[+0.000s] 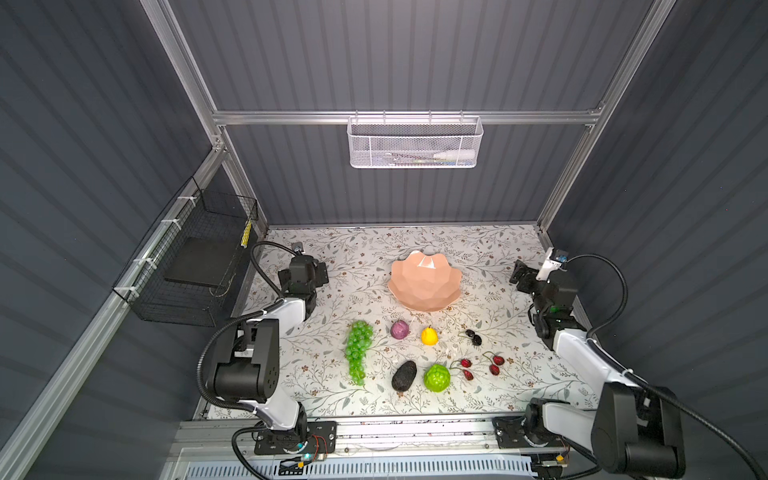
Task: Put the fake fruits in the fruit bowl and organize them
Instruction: 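Reach the right gripper to the yellow pear while the left arm moves toward the bowl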
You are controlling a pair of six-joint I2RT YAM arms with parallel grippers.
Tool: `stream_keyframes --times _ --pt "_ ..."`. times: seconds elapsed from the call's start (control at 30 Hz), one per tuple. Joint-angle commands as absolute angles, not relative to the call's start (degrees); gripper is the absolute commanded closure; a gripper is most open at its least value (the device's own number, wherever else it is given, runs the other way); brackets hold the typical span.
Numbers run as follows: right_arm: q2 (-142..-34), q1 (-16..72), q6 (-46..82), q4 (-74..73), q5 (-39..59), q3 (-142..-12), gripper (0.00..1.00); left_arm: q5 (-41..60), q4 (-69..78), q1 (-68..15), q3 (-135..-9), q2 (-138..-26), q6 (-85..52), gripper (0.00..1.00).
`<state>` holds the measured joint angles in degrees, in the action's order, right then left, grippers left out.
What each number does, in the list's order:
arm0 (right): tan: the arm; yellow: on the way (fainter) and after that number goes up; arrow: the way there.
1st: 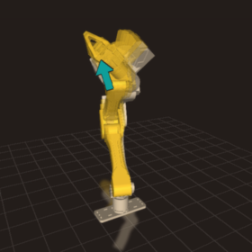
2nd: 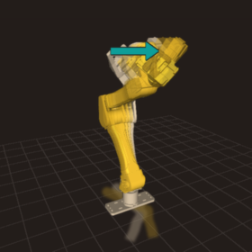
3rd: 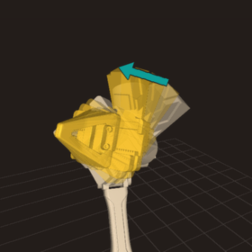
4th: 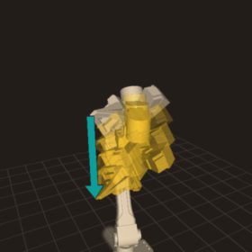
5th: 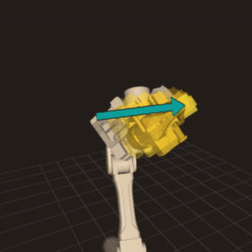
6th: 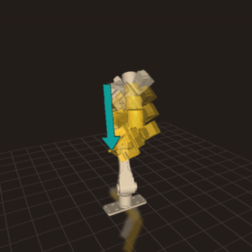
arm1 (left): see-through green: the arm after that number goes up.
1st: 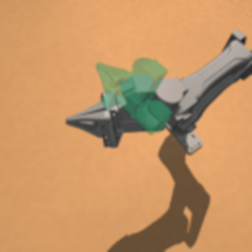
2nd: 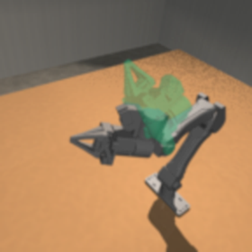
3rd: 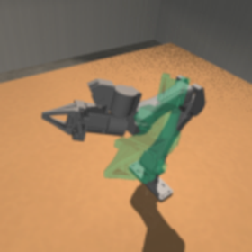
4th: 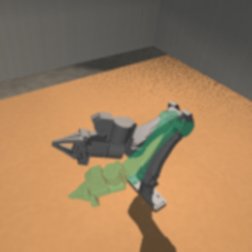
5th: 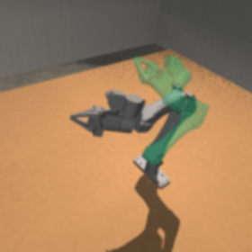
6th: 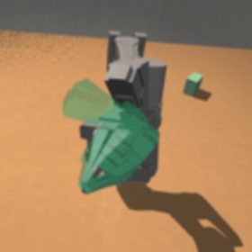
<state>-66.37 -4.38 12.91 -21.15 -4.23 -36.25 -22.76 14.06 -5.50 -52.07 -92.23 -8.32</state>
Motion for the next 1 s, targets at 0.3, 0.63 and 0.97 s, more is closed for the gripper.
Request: stream_keyframes --times 0.3,0.63,0.97 --pt "-55.6 19.7 18.9 25.4 4.8 -48.1 0.18 -15.7 -32.0 -18.1 -69.2 -85.4 -21.2 0.01" --pt "-60.8 42.1 26.2 29.3 0.5 -44.5 0.21 -9.3 -37.9 -27.9 -72.6 -83.1 -23.3 0.02" --pt "-80.4 45.8 20.7 24.6 0.8 -49.8 0.19 -10.2 -32.9 -31.1 -68.6 -82.3 -24.3 0.01"
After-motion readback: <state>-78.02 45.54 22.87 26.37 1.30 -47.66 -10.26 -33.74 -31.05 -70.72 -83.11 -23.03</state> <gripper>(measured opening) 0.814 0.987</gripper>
